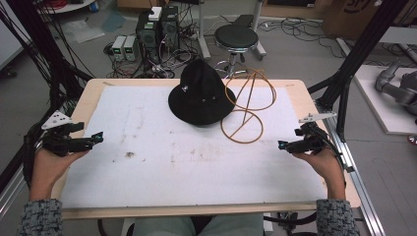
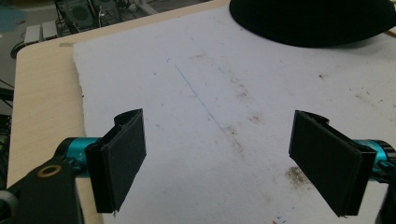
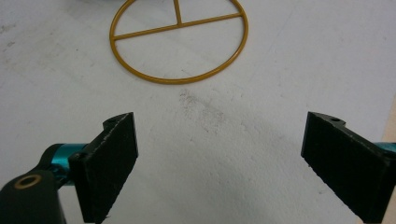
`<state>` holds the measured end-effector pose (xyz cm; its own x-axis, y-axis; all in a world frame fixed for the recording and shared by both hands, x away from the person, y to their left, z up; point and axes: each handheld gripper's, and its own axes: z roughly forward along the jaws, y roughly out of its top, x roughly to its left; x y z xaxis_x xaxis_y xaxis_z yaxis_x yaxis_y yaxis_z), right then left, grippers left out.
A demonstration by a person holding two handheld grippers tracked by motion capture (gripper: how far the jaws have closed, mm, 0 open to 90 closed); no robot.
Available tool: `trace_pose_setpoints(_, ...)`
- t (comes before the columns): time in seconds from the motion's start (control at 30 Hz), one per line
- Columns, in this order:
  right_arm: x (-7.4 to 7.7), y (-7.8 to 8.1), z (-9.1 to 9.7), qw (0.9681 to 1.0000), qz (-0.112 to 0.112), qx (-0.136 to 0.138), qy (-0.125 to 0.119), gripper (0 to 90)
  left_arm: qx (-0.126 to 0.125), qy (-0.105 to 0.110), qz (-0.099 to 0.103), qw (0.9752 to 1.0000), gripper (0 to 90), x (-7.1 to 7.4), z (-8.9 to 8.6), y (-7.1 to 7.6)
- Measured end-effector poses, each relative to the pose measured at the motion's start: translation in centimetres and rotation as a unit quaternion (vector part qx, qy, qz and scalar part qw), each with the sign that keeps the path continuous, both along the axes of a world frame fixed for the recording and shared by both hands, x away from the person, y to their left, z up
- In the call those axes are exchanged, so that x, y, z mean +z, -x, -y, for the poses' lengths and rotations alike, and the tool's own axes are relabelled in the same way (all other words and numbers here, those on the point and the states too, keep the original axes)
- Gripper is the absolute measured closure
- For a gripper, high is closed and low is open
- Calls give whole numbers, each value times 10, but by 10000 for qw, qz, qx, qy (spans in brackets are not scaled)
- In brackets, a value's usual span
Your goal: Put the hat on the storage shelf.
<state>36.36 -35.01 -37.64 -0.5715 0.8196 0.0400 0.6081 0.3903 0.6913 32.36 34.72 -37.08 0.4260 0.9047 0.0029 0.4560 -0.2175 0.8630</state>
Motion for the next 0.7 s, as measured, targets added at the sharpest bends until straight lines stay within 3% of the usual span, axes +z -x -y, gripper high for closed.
trace_pose_setpoints(0.17,0,1,2,10000,-1,-34,-26,105,-91,17,1,10000,192,1,5,-2)
trace_pose_setpoints(0.47,-1,6,3,10000,4,-22,-28,105,-472,-153,57,9988,195,4,24,-12)
trace_pose_setpoints(0.67,-4,8,3,10000,-23,21,29,105,-655,31,155,9977,196,12,25,-24)
trace_pose_setpoints(0.7,-4,8,3,10000,-10,13,34,105,-678,-14,155,9976,200,14,25,-28)
